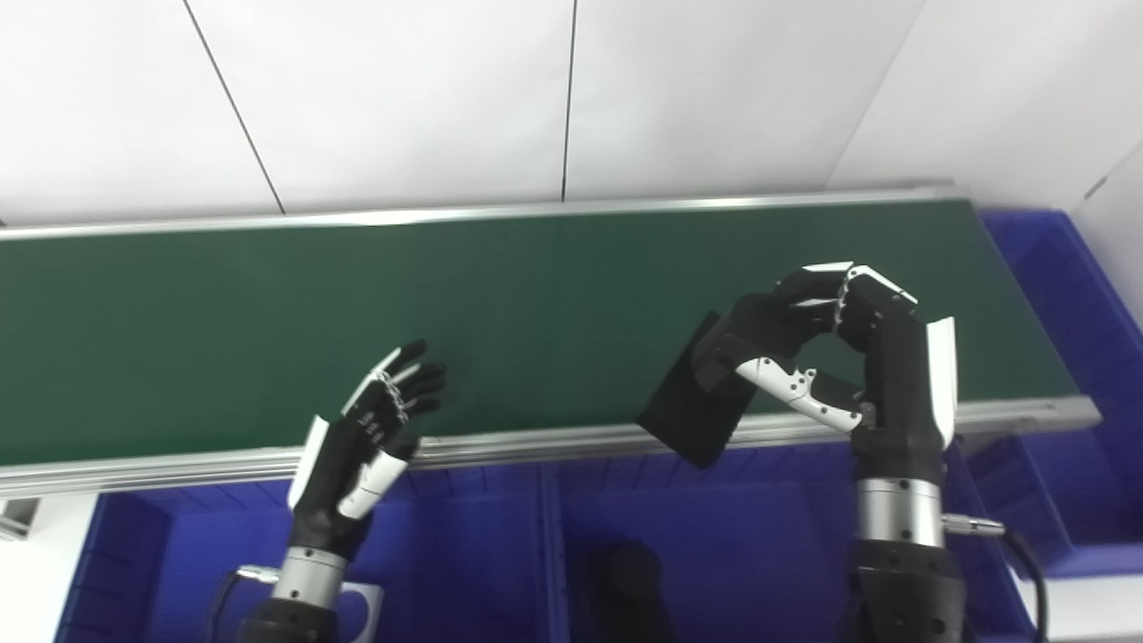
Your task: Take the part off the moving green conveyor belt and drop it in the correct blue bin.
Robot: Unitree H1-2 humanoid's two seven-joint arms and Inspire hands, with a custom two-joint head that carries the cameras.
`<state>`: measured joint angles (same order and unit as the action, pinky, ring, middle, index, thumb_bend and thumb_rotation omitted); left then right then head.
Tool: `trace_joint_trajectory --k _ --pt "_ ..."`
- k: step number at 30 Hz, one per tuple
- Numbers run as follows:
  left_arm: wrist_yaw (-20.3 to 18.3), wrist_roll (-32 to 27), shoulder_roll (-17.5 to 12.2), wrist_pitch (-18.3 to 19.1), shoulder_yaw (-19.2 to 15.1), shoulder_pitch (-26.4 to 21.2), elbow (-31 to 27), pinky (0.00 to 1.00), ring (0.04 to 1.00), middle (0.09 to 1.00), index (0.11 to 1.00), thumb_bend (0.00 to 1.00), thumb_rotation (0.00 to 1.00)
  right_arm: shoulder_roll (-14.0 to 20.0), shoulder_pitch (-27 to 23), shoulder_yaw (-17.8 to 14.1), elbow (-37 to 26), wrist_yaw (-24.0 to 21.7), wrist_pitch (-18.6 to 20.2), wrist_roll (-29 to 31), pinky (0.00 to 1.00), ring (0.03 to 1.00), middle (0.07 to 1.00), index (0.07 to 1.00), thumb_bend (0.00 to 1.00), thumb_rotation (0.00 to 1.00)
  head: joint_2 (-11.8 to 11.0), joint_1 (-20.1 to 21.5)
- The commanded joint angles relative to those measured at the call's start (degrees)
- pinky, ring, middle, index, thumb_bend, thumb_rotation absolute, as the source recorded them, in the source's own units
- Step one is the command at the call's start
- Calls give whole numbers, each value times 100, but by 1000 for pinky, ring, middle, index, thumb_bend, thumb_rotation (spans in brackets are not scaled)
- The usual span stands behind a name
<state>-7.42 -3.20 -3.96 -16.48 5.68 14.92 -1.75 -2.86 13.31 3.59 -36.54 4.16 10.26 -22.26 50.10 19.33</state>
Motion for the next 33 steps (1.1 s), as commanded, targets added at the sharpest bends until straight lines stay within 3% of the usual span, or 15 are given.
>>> trace_joint_trajectory --k 1,10,16,33 --pt "-56 -72 -48 -22 -14 -22 -269 754 796 809 879 761 758 -80 64 -47 -146 210 -439 -64 378 443 503 484 520 0 11 9" --pt "-137 -174 -111 74 -49 17 -496 748 794 811 880 749 757 -129 878 -273 199 668 -719 -236 326 409 485 518 518 0 193 105" --pt "-189 -271 -157 145 -95 -19 -545 747 796 811 879 735 750 -139 1413 -399 540 853 -1013 90 332 404 476 527 517 0 289 142" --pt "-239 -274 -205 181 -164 -74 -655 737 790 807 883 744 754 -121 1803 -571 1311 1197 -1376 -93 357 416 476 527 518 0 451 111"
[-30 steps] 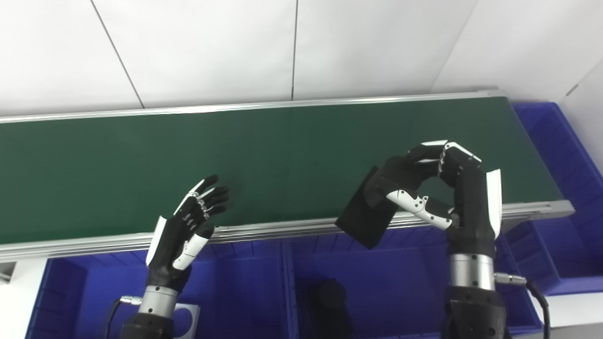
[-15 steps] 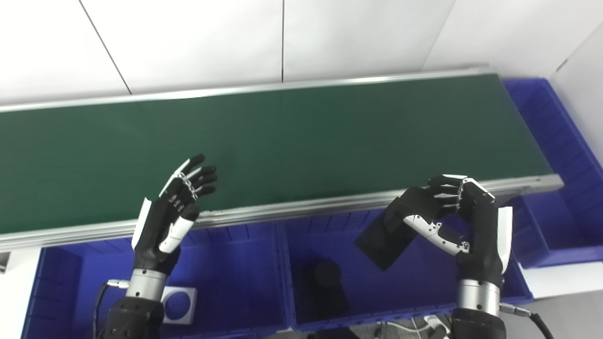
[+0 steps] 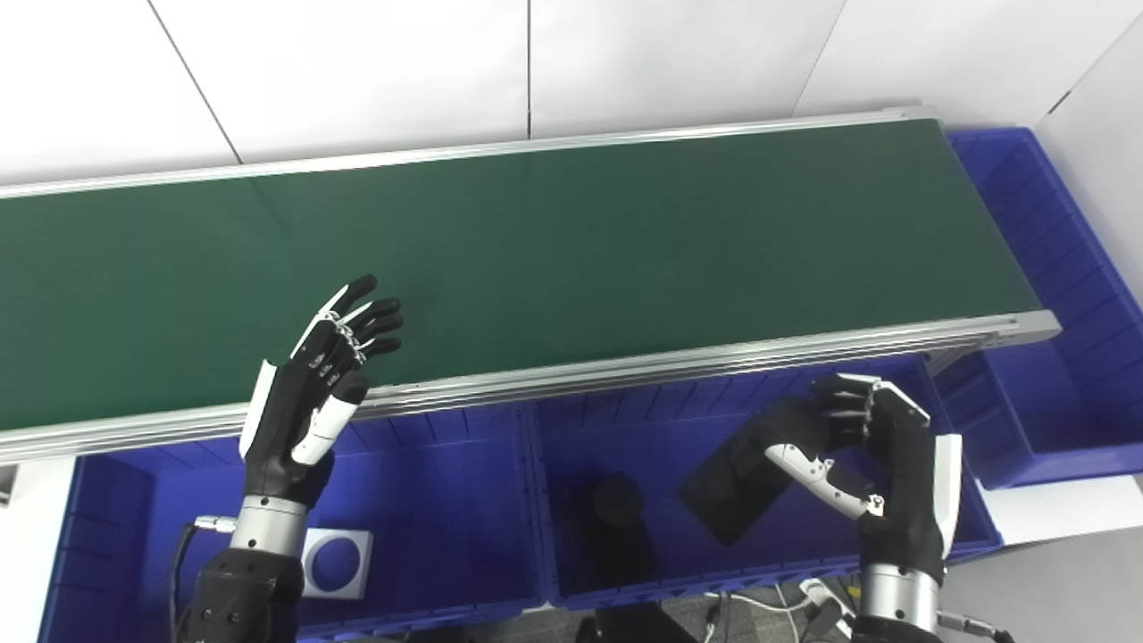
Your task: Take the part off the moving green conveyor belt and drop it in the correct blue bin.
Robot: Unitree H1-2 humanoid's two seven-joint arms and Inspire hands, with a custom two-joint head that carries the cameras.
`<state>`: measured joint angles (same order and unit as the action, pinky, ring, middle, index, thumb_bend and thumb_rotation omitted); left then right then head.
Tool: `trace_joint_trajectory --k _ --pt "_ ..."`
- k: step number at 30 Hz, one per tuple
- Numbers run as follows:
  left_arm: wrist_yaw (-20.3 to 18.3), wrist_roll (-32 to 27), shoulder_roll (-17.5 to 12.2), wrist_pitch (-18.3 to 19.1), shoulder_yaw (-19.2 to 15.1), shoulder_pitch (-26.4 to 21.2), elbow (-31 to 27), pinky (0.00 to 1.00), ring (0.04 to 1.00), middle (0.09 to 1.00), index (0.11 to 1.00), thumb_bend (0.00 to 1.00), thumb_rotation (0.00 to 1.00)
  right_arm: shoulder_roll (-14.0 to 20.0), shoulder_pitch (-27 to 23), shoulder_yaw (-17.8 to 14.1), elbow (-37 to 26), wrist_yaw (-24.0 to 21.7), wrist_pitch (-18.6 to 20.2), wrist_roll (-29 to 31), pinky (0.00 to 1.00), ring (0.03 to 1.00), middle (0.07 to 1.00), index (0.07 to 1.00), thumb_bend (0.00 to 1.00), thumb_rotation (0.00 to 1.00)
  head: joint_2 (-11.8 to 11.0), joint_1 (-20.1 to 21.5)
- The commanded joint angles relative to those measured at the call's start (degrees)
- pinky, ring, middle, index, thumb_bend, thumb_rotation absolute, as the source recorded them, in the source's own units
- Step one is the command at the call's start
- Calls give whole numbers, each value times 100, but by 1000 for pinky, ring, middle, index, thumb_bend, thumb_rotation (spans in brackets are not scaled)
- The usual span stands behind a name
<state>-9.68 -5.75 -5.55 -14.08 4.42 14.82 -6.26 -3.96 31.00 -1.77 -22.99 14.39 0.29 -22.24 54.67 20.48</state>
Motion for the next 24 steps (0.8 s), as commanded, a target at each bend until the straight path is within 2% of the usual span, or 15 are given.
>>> trace_joint_trajectory --k 1,10,15,24 --pt "-15 -18 -49 -62 -40 -60 -204 739 792 808 884 746 756 -4 28 -47 24 204 -412 -135 352 413 475 530 517 0 -6 -4" --pt "-28 -58 -60 -19 -67 -29 -295 732 788 805 883 742 752 7 -168 -108 650 352 -421 -144 360 420 470 527 518 0 -51 85" --pt "-55 -79 -73 -73 -76 -12 -267 734 790 807 886 737 748 21 -307 -140 924 358 -519 44 376 424 471 523 519 0 -86 71" --pt "-72 -87 -71 -78 -78 48 -262 740 793 808 882 746 749 32 -605 -159 1392 559 -733 25 373 422 482 519 519 0 -136 29"
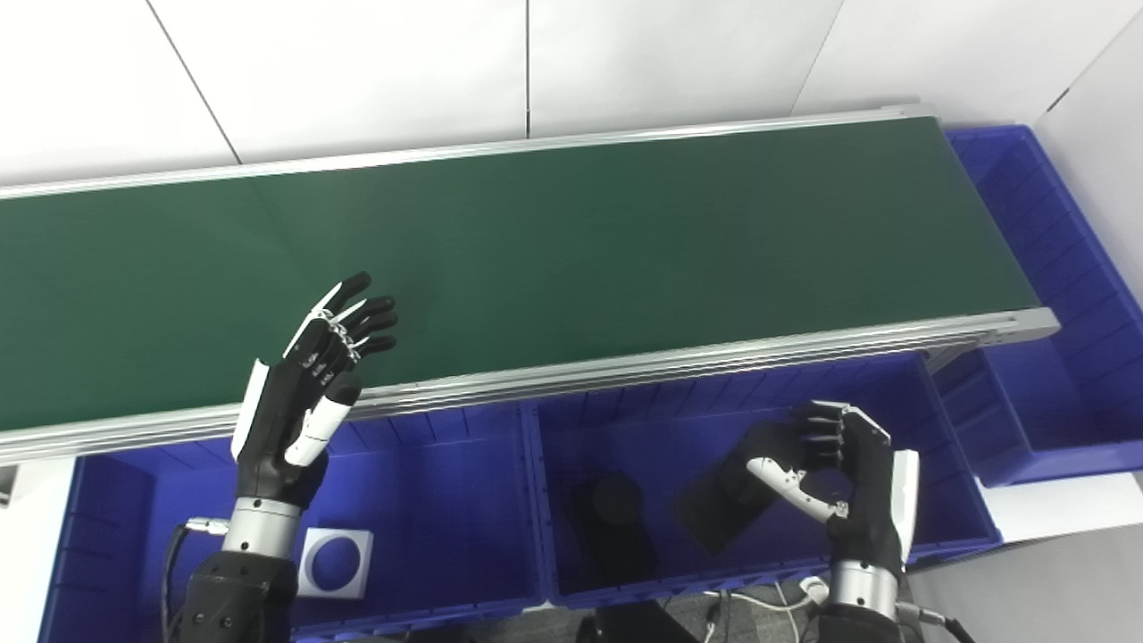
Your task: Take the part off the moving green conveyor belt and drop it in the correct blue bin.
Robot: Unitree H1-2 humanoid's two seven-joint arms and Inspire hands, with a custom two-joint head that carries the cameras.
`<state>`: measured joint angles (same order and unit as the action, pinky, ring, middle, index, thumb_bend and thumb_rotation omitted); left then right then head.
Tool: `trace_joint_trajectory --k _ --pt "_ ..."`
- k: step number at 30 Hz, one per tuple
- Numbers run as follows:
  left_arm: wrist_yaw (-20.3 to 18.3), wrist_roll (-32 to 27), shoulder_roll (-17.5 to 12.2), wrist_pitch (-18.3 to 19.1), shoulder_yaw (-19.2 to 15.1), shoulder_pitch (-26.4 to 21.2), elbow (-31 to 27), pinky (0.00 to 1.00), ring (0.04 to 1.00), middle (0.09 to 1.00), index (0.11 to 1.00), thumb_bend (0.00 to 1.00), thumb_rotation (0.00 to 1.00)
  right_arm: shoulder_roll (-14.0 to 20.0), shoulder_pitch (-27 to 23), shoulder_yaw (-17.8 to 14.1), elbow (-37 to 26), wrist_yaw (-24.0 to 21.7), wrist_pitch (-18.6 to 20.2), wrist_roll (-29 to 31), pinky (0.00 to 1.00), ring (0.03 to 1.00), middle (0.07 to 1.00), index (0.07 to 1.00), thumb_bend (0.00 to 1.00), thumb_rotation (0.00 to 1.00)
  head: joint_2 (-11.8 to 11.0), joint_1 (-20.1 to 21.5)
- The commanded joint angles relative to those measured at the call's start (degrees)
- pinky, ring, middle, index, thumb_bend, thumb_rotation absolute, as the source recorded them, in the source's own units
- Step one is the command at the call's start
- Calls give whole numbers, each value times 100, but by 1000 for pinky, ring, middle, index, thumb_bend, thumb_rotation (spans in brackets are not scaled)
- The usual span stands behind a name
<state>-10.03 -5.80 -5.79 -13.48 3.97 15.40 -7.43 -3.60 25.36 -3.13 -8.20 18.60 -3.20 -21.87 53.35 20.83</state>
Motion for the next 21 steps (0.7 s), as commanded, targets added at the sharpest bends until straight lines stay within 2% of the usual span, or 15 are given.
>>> trace_joint_trajectory --k 1,6,9,11,12,13,15,18,21 --pt "-40 -100 -41 -137 -32 -3 -143 740 792 807 881 749 748 -5 -67 -28 -55 151 -379 -7 369 422 483 518 519 0 -7 -35" --pt "-42 -112 -27 -132 -9 14 -146 745 793 805 880 749 746 42 -191 -51 173 188 -497 52 346 417 482 519 519 0 -21 -133" --pt "-26 -64 -8 -124 13 18 -156 742 792 805 881 744 751 123 -178 -25 87 -22 -322 162 347 411 479 530 518 0 -33 -309" --pt "-11 -21 10 -137 27 17 -132 748 796 809 885 741 756 218 -110 36 -92 -364 -93 438 423 505 475 522 525 3 -50 -400" --pt "2 6 19 -144 33 18 -123 745 793 807 883 745 760 260 -75 64 -193 -539 43 579 554 643 675 726 723 180 -53 -410" --pt "25 53 36 -142 41 25 -133 742 792 807 883 747 762 319 -40 103 -320 -719 198 650 654 748 799 845 821 286 -57 -437" --pt "49 106 57 -123 52 38 -161 743 793 809 885 746 763 416 10 174 -541 -957 406 688 802 876 924 963 907 423 -60 -456" --pt "69 154 84 -79 64 51 -205 744 793 809 884 736 764 542 55 292 -845 -1155 650 512 855 918 961 991 914 481 -65 -473" --pt "72 166 88 -79 64 47 -195 749 796 811 884 732 764 599 106 388 -1145 -1288 902 332 866 942 982 1000 933 540 -80 -488"
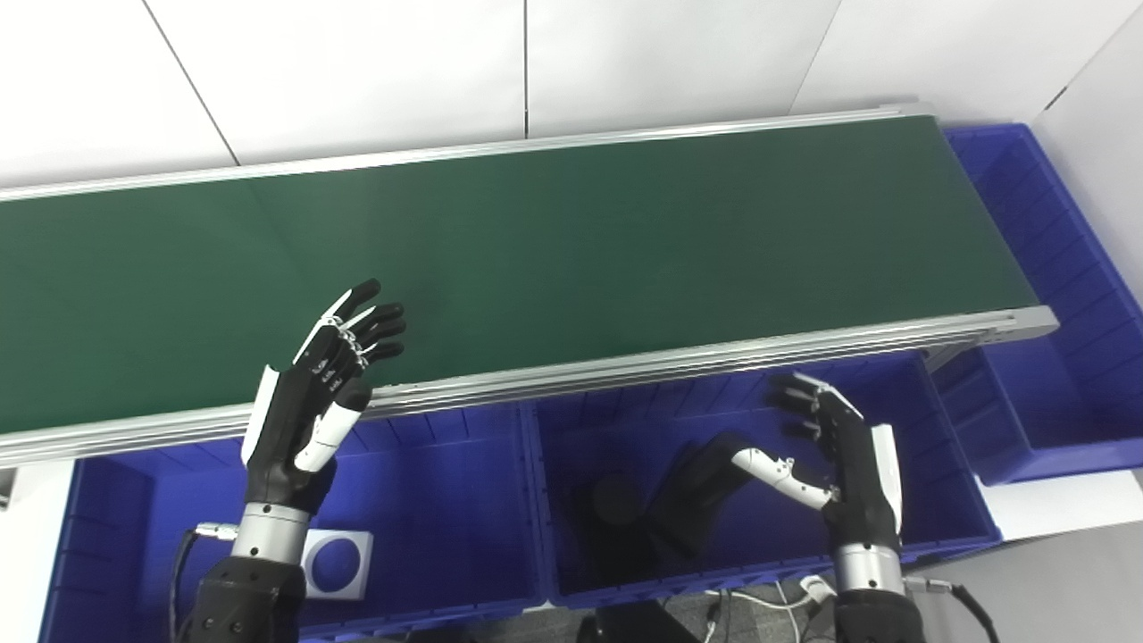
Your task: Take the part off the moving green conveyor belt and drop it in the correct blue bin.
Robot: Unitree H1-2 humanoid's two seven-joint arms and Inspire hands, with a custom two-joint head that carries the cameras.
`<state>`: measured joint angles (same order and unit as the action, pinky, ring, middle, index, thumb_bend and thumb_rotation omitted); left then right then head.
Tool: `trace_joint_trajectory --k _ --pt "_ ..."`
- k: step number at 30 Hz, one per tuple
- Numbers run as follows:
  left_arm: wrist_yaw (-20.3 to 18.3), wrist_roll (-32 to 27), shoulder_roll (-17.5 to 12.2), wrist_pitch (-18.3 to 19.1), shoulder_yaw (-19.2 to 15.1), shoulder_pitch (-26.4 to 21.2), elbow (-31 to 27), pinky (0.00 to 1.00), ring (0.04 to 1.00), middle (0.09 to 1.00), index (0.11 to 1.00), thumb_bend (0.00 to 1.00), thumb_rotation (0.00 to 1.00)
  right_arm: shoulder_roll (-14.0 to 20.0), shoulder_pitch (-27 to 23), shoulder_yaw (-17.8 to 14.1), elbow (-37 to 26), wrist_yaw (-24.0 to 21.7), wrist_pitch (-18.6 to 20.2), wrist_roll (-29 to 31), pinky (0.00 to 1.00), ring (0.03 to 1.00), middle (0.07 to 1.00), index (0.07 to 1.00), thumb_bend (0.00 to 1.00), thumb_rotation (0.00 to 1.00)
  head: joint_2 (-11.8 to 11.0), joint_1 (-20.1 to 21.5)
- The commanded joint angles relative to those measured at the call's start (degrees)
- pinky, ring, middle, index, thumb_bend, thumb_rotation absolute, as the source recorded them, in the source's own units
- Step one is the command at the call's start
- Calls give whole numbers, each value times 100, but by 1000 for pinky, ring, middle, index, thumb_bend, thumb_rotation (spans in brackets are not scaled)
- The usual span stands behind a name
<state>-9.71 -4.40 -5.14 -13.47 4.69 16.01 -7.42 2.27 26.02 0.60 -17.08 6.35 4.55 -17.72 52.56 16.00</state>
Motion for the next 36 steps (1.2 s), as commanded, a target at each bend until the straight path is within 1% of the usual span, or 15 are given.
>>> trace_joint_trajectory --k 1,6,9,10,11,13,14,17,18,20,23,26,29,34,36 --pt "41 29 26 -86 -7 -13 -189 749 796 811 885 732 764 15 56 45 -366 -84 164 -144 867 946 986 1000 936 548 -20 -23" --pt "40 29 33 -111 -1 8 -167 751 798 813 885 736 764 -28 113 130 -784 -141 262 -344 837 931 971 1000 928 571 -118 -109" --pt "61 50 66 -119 9 29 -154 749 796 811 884 753 758 -54 142 192 -1043 -129 79 -325 799 883 933 980 893 577 -190 -300" --pt "65 56 75 -127 12 33 -145 746 793 808 882 761 758 -59 145 213 -1109 -129 28 -310 726 834 896 948 837 564 -190 -300" --pt "72 70 90 -139 18 39 -120 748 793 806 881 773 758 -83 154 278 -1250 -138 -36 -313 655 771 837 906 786 561 -264 -430" --pt "85 99 123 -192 27 50 -60 749 793 806 880 779 758 -101 153 417 -1493 -187 -140 -285 619 738 804 883 760 560 -343 -570" --pt "89 114 140 -227 29 55 -28 747 791 804 879 782 755 -99 147 482 -1589 -216 -179 -261 568 679 759 845 713 530 -353 -591" --pt "103 179 203 -340 46 72 68 745 787 800 876 789 751 -94 95 744 -1875 -357 -236 -219 535 621 706 790 638 495 -502 -844" --pt "104 194 218 -376 50 75 101 744 785 799 875 788 751 -96 77 814 -1935 -387 -238 -220 531 611 694 776 615 489 -502 -844" --pt "100 211 247 -446 70 81 183 751 789 801 875 789 753 -147 -14 1005 -2029 -471 -231 -164 526 604 679 760 610 483 -560 -974" --pt "119 248 300 -511 99 72 273 755 792 804 874 787 752 -203 -204 1217 -2027 -555 -199 -81 515 599 667 742 598 475 -621 -1223" --pt "129 263 350 -602 114 51 386 753 793 802 871 784 743 -249 -400 1379 -1893 -637 -282 126 499 599 671 737 588 454 -654 -1332" --pt "180 379 423 -727 118 41 507 751 794 804 872 777 751 -342 -695 1565 -1624 -659 -336 154 498 601 674 740 621 489 -701 -1609" --pt "225 492 497 -831 155 38 611 751 798 812 875 782 767 -312 -1095 1724 -1119 -738 -438 210 519 615 689 752 594 472 -746 -1822" --pt "268 563 531 -849 179 33 651 751 799 811 877 787 769 -366 -1241 1744 -878 -719 -469 204 523 616 691 752 595 480 -771 -2018"
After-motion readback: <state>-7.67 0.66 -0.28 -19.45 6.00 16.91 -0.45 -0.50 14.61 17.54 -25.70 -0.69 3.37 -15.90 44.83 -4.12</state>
